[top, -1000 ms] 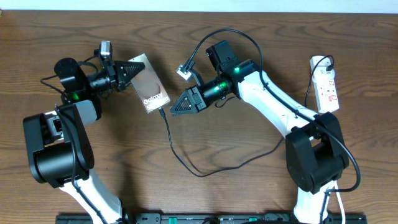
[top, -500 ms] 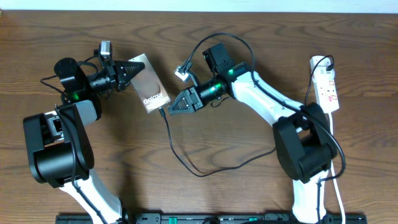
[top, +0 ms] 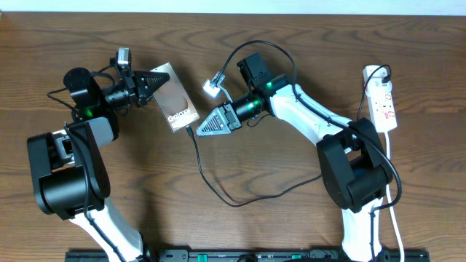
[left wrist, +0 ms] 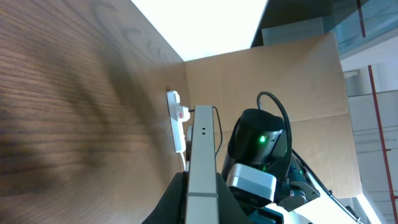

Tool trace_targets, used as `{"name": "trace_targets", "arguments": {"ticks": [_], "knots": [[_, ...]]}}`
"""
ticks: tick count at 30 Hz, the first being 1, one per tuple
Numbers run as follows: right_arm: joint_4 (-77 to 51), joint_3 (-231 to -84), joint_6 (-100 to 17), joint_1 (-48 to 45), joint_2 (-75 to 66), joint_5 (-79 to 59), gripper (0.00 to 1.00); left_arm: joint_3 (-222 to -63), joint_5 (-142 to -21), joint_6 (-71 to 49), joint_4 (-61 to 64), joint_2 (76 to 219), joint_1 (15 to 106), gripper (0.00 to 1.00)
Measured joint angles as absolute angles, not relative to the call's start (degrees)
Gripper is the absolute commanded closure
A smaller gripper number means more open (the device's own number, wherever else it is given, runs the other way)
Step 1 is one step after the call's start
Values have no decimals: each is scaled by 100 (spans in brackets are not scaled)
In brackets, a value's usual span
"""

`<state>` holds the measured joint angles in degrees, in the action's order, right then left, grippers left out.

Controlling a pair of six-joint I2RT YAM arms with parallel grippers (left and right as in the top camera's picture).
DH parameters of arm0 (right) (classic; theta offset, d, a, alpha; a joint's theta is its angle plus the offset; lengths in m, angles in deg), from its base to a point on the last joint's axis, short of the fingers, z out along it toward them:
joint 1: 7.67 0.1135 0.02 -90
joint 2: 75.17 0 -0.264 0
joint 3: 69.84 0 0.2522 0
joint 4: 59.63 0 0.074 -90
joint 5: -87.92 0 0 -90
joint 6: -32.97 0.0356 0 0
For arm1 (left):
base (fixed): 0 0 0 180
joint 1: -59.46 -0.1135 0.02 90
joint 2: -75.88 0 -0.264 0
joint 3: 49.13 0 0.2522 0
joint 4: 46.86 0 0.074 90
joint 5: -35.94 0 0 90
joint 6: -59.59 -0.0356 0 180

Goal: Plug charger to phone and switch on socket

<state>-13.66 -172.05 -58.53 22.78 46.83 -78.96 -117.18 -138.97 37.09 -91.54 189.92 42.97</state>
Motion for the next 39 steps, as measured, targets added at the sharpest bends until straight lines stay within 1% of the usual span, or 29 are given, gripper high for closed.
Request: {"name": "trace_targets", "arguments": {"ticks": [10, 15, 17, 20, 26, 31, 39], "knots": [[-1447, -16979, -6170, 2278, 4683, -8167, 59, -11718, -13897, 3711, -9154, 18992, 4232, 92], [-1666, -16844, -6231, 2278, 4683, -8202, 60, -11718, -13897, 3716, -9154, 18992, 4232, 93], [-1756, -16822, -6188, 2278, 4683, -8206, 62, -11718, -13897, 3729, -9154, 18992, 4232, 92], [-1996, -16815, -5969, 2278, 4683, -8187, 64, -11718, -13899, 3733, -9156, 18992, 4232, 93], [-2556, -16811, -5106, 2287, 4683, -7909, 66, -11718, -13897, 3762, -9156, 18992, 4232, 93], [-2665, -16811, -4566, 2377, 4685, -7649, 67, -11718, -13897, 3801, -9154, 18992, 4232, 92], [-2820, -16811, -4319, 2492, 4685, -7548, 68, -11718, -13897, 3838, -9154, 18992, 4232, 93]]}}
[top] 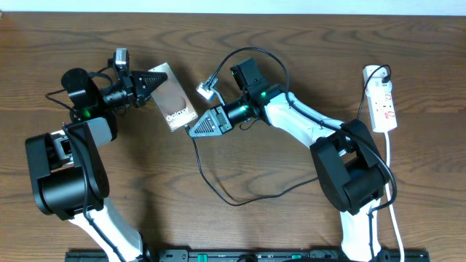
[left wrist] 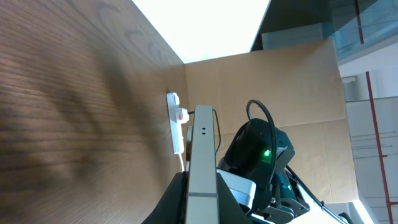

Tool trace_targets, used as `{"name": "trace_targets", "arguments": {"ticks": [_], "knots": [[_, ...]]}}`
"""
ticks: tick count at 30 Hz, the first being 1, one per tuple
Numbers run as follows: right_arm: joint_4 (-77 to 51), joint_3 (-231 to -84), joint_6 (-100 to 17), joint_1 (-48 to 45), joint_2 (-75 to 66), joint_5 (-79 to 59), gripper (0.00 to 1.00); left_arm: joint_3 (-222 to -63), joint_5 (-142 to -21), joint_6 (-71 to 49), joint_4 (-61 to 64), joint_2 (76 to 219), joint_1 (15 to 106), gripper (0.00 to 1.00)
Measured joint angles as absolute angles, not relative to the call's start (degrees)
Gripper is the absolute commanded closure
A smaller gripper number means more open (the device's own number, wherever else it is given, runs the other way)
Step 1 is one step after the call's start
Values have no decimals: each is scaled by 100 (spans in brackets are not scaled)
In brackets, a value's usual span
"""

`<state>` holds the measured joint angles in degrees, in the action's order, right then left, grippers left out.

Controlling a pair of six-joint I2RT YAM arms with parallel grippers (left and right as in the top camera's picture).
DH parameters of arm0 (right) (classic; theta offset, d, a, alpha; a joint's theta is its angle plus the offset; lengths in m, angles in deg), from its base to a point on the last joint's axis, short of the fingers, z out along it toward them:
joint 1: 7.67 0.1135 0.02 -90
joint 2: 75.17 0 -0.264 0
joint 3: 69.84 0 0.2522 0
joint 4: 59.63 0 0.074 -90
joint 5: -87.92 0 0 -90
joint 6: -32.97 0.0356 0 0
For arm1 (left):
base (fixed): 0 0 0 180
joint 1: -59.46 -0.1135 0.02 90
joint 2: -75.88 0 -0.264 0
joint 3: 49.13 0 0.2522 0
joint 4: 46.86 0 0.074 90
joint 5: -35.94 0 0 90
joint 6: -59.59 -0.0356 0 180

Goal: Plug charger to phone and switch on socket

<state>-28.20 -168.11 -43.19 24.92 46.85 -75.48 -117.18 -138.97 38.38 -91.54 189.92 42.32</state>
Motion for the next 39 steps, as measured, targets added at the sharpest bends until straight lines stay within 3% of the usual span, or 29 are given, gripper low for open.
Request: {"name": "trace_targets", "arguments": {"ticks": [33, 39], "knots": [[-3484, -16743, -4251, 2573, 4941, -8049, 70, -11718, -13897, 3862, -9154, 18992, 4232, 92], [-3489, -16743, -4253, 2573, 4943, -8099, 75, -11718, -13897, 3862, -9154, 18992, 4232, 93]]}}
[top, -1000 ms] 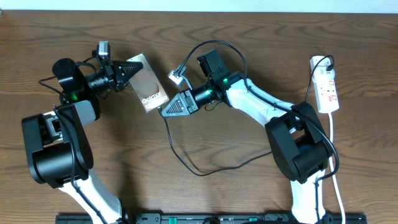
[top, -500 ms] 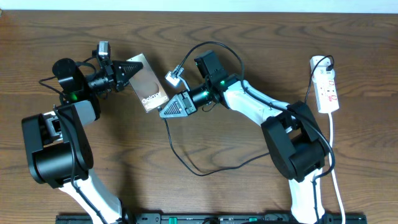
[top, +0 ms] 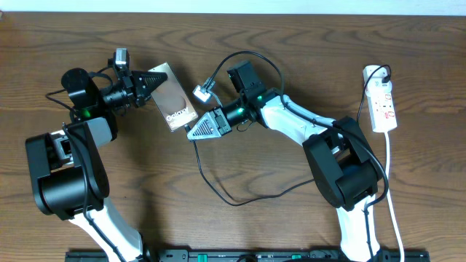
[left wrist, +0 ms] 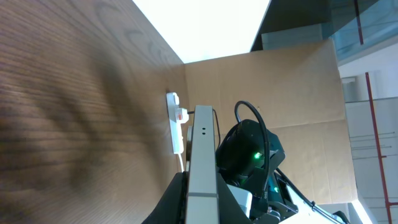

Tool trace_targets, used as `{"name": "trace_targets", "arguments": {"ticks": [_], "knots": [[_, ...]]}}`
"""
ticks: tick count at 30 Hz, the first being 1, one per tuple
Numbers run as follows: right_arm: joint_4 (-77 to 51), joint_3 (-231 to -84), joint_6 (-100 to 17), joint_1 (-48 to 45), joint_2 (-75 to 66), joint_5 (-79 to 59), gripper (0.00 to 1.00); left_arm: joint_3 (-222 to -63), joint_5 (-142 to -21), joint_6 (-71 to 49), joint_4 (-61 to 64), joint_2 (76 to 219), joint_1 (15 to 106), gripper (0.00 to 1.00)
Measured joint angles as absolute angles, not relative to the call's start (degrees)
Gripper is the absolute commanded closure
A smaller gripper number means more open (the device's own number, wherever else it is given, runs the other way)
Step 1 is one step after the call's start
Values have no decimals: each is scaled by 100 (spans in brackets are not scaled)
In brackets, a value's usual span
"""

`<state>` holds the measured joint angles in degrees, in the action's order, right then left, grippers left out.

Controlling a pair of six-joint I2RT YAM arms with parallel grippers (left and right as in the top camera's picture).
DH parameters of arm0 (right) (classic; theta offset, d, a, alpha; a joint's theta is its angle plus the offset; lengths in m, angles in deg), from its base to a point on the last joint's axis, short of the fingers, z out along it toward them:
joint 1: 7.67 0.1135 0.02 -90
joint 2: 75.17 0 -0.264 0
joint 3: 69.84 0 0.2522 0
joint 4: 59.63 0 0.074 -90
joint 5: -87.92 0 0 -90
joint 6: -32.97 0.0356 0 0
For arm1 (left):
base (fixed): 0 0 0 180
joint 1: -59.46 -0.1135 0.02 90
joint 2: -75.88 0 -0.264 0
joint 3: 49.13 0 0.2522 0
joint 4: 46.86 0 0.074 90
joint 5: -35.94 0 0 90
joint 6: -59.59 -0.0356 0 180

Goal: Plug charger to phone and switch on socket

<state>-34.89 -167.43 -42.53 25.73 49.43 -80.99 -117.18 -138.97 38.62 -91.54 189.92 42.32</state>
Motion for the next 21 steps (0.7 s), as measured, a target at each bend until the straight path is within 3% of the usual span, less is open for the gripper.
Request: {"name": "trace_targets", "arguments": {"ticks": [10, 21], "knots": [[-3498, -16743, -4220, 2571, 4943, -8132, 89, -11718, -13899, 3864, -9154, 18992, 4232, 93], [-3495, -16741, -4216, 2571, 4952, -8110, 94, -11718, -13910, 3884, -9154, 18992, 4232, 92]]}}
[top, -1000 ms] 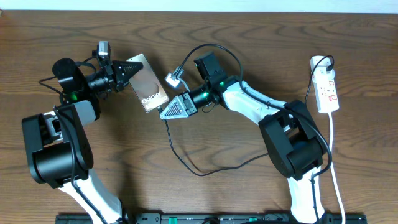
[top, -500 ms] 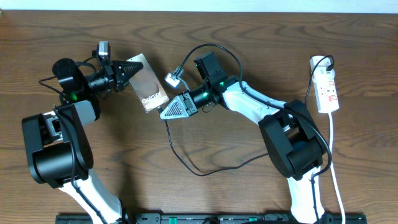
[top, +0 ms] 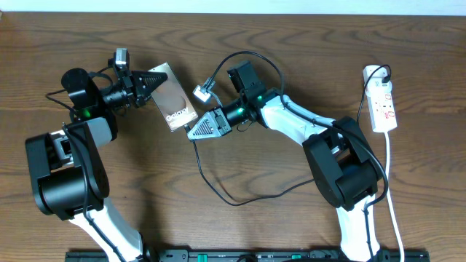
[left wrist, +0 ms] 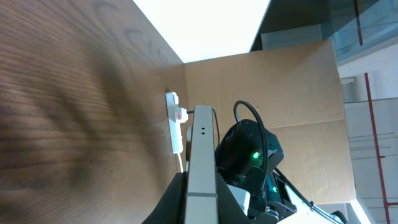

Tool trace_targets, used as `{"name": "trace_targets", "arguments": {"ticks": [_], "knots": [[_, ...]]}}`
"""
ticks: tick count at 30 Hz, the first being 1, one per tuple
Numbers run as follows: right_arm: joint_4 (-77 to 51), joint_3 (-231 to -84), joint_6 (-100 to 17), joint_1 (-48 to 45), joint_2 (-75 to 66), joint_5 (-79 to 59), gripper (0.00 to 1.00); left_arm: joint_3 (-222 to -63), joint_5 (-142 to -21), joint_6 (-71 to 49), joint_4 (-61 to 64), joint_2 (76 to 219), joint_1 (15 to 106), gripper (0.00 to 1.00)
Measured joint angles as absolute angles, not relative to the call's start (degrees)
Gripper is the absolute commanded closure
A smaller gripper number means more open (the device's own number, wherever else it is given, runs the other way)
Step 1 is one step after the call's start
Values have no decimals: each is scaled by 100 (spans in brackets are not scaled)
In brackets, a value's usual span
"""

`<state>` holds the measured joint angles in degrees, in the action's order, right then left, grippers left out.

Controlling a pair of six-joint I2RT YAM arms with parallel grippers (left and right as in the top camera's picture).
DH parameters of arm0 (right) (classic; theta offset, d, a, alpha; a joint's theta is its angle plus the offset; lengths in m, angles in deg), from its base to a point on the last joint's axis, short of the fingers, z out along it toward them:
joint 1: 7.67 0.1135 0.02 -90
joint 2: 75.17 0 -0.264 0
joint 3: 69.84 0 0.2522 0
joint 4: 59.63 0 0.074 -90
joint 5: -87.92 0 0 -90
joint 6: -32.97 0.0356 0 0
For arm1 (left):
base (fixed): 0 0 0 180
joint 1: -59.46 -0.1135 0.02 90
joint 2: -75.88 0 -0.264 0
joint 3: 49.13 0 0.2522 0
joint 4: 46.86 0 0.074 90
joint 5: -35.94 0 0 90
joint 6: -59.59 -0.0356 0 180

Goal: Plug charger to phone and switch on socket

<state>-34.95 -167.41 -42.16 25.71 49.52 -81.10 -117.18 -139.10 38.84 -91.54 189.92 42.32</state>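
My left gripper (top: 154, 77) is shut on the top end of the phone (top: 175, 102), held on edge at the left of the table with "Galaxy" on its back. The left wrist view shows the phone's thin pale edge (left wrist: 201, 149) between my fingers. My right gripper (top: 192, 132) is at the phone's lower end, shut on the charger plug, which its fingers hide. The black cable (top: 218, 193) loops from there across the table. The white power strip (top: 383, 98) lies at the far right, also visible as the strip (left wrist: 176, 121).
The right arm (top: 306, 120) stretches across the middle of the table from its base at the front right. A white lead (top: 392, 189) runs from the strip toward the front edge. Brown cardboard (left wrist: 280, 81) stands behind the table.
The left gripper held the phone throughout. The right gripper was first a little to the right of the phone's lower end with the plug. At each later moment it was further left, and it now sits against that end.
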Motion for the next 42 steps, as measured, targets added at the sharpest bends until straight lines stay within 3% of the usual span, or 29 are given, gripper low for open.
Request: {"name": "trace_targets", "arguments": {"ticks": [31, 32, 34, 36, 37, 42], "knots": [[-3974, -16700, -3829, 2578, 4993, -8060, 93, -11718, -13971, 3884, -9156, 18992, 4190, 93], [-3976, -16700, -3818, 2578, 4993, -8062, 87, -11718, -13973, 3884, -9158, 18992, 4190, 92], [-3978, -16700, -3792, 2576, 4993, -8066, 60, -11718, -14012, 3882, -9156, 18992, 4190, 93], [-3972, -16700, -3779, 2565, 4993, -8069, 28, -11718, -14041, 3882, -9156, 18992, 4190, 93], [-3967, -16700, -3785, 2560, 4993, -8064, 2, -11718, -14071, 3882, -9156, 18992, 4190, 93], [-3970, -16700, -3801, 2556, 4993, -8064, 1, -11718, -14098, 3882, -9156, 18992, 4199, 92]]}}
